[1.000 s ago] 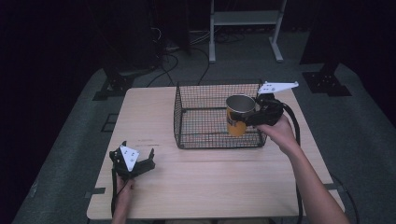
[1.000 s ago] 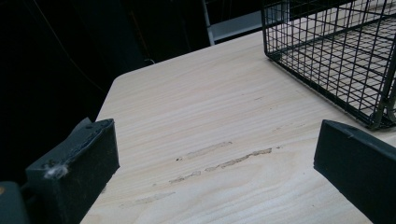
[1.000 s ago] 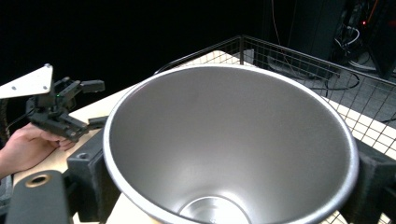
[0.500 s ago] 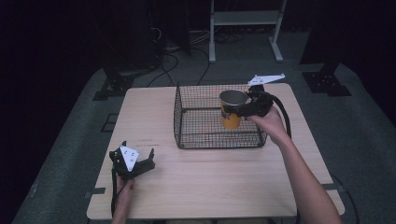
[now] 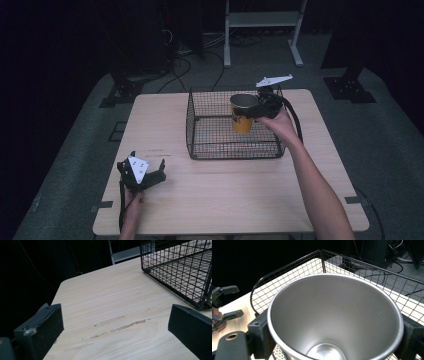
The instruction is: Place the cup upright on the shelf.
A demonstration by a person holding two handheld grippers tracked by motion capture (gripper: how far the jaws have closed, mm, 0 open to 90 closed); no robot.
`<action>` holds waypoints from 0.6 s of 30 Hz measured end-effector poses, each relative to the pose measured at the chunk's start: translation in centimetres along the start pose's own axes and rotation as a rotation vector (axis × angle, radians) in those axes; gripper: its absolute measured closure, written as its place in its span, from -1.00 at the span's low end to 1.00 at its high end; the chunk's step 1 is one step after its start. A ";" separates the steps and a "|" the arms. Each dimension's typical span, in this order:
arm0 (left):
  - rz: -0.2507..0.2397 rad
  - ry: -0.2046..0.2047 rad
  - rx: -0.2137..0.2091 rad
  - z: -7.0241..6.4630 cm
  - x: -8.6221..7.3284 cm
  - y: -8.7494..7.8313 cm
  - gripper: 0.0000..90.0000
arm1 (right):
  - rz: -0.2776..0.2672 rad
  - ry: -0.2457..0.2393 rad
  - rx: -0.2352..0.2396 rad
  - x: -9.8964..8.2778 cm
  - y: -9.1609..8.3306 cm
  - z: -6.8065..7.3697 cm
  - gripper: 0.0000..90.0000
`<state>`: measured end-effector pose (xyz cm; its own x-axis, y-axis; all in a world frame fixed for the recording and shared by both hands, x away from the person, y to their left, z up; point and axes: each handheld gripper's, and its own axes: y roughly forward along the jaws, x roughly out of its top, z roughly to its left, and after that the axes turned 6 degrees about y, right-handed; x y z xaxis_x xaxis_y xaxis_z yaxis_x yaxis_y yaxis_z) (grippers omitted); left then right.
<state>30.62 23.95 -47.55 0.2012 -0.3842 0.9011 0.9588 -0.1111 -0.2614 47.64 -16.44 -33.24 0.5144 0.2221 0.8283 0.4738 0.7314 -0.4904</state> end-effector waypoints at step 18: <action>-0.001 0.000 -0.001 0.0 0.0 0.0 -1.00 | 0.059 0.008 -0.031 -0.2 3.9 -1.6 -0.74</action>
<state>30.62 23.96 -47.55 0.2001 -0.3836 0.9016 0.9589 -0.1124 -0.2607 50.54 -14.71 -35.77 0.5478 0.2588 0.7956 0.4645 0.6969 -0.5465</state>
